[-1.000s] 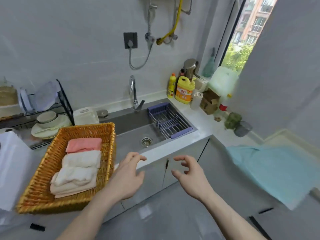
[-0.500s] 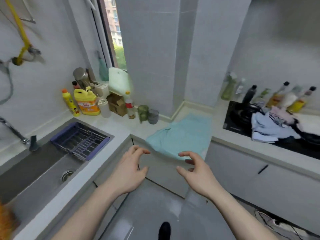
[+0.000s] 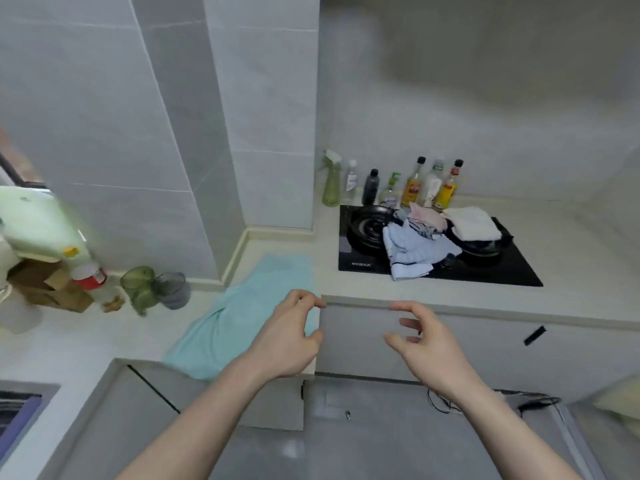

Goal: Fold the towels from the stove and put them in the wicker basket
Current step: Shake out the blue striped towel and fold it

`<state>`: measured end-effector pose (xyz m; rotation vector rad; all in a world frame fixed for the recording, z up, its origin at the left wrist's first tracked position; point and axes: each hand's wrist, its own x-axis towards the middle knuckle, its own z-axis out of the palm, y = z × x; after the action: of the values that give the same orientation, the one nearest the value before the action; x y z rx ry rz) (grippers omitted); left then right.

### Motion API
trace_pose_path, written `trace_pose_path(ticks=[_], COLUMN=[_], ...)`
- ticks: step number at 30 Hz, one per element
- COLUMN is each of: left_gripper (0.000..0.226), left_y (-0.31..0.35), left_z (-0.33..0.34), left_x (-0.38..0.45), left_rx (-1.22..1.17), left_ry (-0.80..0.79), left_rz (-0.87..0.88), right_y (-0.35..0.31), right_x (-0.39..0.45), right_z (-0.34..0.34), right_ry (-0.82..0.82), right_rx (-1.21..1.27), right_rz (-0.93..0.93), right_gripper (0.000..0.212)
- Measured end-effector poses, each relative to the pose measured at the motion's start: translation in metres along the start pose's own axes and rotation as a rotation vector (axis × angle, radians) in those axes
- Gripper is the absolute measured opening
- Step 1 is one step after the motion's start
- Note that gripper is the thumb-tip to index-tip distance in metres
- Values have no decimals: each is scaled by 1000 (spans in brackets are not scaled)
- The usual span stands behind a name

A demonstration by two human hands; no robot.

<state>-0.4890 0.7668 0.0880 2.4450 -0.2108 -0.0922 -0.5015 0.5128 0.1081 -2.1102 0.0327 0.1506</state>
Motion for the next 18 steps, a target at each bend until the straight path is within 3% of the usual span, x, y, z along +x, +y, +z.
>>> trace_pose_path(ticks=[8, 13, 18], left_gripper=[43, 40, 55], left_y=[53, 89, 104], left_z=[50, 98, 153], left_x=[123, 212, 296], left_rx=[-52, -205, -261], left_ry=[-206, -329, -354], left_rz=[77, -91, -262], right_y=[40, 71, 107], right_x=[41, 81, 129], right_z=[-70, -119, -180], right_ry=[155, 176, 145], right_rx=[71, 69, 26], right_rz=[91, 77, 57], right_gripper=[36, 36, 36])
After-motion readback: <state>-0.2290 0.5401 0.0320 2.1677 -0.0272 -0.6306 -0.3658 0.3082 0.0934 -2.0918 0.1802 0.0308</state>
